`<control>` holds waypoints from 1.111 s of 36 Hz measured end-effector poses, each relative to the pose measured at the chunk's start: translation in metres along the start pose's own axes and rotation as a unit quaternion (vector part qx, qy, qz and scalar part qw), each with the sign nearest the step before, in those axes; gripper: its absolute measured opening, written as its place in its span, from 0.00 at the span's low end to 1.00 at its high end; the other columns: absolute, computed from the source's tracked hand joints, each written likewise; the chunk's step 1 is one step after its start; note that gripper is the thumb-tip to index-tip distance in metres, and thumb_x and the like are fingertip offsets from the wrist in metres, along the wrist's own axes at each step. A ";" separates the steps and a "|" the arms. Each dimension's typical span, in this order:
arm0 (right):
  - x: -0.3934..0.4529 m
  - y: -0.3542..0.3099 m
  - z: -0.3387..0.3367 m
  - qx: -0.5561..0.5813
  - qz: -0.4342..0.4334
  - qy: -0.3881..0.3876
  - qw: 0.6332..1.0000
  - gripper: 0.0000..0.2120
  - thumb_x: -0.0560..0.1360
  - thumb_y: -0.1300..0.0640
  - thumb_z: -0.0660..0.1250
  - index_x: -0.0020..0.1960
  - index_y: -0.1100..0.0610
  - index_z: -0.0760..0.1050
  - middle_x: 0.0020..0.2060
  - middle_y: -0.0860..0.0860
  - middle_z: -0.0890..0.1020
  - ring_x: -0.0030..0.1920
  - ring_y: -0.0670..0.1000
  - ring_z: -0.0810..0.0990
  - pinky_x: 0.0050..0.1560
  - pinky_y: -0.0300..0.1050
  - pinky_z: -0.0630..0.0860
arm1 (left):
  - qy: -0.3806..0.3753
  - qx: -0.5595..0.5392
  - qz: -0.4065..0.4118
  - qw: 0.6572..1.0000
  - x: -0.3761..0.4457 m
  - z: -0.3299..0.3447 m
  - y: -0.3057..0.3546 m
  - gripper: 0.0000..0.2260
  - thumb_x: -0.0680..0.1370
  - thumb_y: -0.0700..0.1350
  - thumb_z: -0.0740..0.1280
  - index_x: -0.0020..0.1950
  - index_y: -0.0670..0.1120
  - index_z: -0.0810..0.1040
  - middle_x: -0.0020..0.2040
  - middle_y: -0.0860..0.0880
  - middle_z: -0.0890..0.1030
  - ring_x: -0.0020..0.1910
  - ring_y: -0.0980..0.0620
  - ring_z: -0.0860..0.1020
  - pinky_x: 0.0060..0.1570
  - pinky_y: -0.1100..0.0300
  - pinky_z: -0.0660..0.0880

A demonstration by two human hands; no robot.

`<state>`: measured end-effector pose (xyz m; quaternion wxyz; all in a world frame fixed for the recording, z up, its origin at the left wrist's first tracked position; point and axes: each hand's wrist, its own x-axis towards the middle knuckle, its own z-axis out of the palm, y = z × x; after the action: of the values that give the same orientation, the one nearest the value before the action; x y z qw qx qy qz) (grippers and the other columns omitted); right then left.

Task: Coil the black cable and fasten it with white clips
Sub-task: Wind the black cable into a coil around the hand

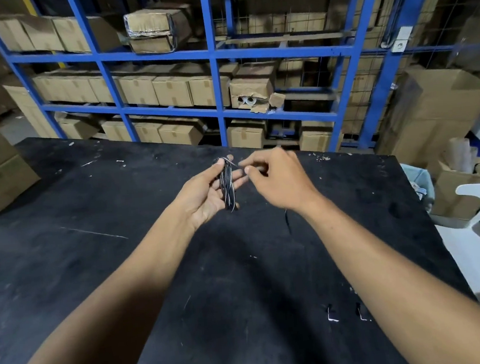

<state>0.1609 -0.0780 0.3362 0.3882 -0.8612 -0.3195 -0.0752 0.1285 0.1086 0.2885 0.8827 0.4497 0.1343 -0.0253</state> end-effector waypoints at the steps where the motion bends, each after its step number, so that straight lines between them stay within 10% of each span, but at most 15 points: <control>1: -0.006 -0.001 0.006 0.024 0.004 0.001 1.000 0.12 0.80 0.57 0.68 0.59 0.50 0.87 0.37 0.39 0.84 0.35 0.34 0.78 0.49 0.27 0.74 | 0.001 -0.035 0.007 0.999 0.000 0.001 0.000 0.13 0.84 0.50 0.65 0.66 0.48 0.82 0.58 0.43 0.87 0.58 0.45 0.86 0.52 0.37 0.81; 4: -0.025 0.000 0.026 0.115 0.032 0.013 0.993 0.15 0.80 0.60 0.68 0.64 0.52 0.85 0.39 0.44 0.87 0.39 0.39 0.83 0.56 0.36 0.80 | -0.014 -0.108 0.028 0.994 0.000 0.006 -0.001 0.13 0.84 0.49 0.65 0.66 0.47 0.80 0.56 0.42 0.88 0.56 0.43 0.87 0.47 0.39 0.84; 8: -0.044 0.010 0.046 0.278 0.076 0.031 0.957 0.15 0.82 0.64 0.67 0.65 0.54 0.85 0.34 0.48 0.85 0.31 0.40 0.79 0.40 0.32 0.74 | -0.032 -0.167 0.038 0.985 -0.002 0.013 0.006 0.14 0.84 0.48 0.66 0.66 0.44 0.81 0.57 0.42 0.88 0.54 0.45 0.87 0.43 0.40 0.84; 13: -0.068 0.036 0.059 0.414 0.126 0.023 0.901 0.10 0.82 0.63 0.69 0.58 0.57 0.87 0.29 0.48 0.81 0.27 0.40 0.72 0.29 0.32 0.66 | -0.077 -0.164 0.043 0.982 -0.010 0.014 0.023 0.15 0.84 0.50 0.66 0.67 0.45 0.81 0.48 0.50 0.88 0.47 0.53 0.88 0.55 0.21 0.75; 18: -0.085 0.063 0.068 0.435 0.193 -0.024 0.879 0.08 0.81 0.61 0.71 0.50 0.53 0.89 0.28 0.51 0.76 0.26 0.43 0.68 0.27 0.35 0.62 | -0.161 -0.155 0.035 0.974 -0.022 0.012 0.040 0.18 0.85 0.51 0.64 0.72 0.46 0.78 0.42 0.51 0.88 0.43 0.55 0.88 0.58 0.23 0.74; 27: -0.052 0.080 0.046 0.301 0.168 -0.021 0.938 0.08 0.76 0.59 0.78 0.39 0.59 0.84 0.25 0.42 0.74 0.28 0.41 0.68 0.33 0.37 0.64 | -0.334 0.025 -0.146 0.931 -0.037 0.008 0.022 0.23 0.85 0.51 0.63 0.79 0.49 0.68 0.43 0.48 0.86 0.43 0.52 0.87 0.67 0.25 0.69; 33: -0.014 0.063 0.007 -0.035 0.096 -0.076 0.992 0.13 0.69 0.51 0.82 0.33 0.52 0.80 0.30 0.44 0.83 0.35 0.43 0.80 0.38 0.45 0.75 | -0.229 0.207 -0.182 0.934 -0.039 0.007 -0.009 0.22 0.81 0.47 0.68 0.75 0.43 0.75 0.41 0.41 0.86 0.40 0.46 0.87 0.65 0.21 0.66; 40: 0.008 0.030 -0.025 -0.137 0.025 -0.156 0.978 0.13 0.69 0.43 0.82 0.36 0.49 0.83 0.33 0.44 0.85 0.40 0.46 0.83 0.46 0.53 0.82 | -0.127 0.262 -0.171 0.941 -0.034 0.002 -0.025 0.20 0.76 0.51 0.71 0.67 0.47 0.82 0.45 0.40 0.87 0.44 0.46 0.89 0.48 0.38 0.82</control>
<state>0.1884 -0.1070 0.3375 0.2138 -0.9150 -0.3410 0.0265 0.0925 0.0896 0.2788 0.7259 0.6282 0.0843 -0.2671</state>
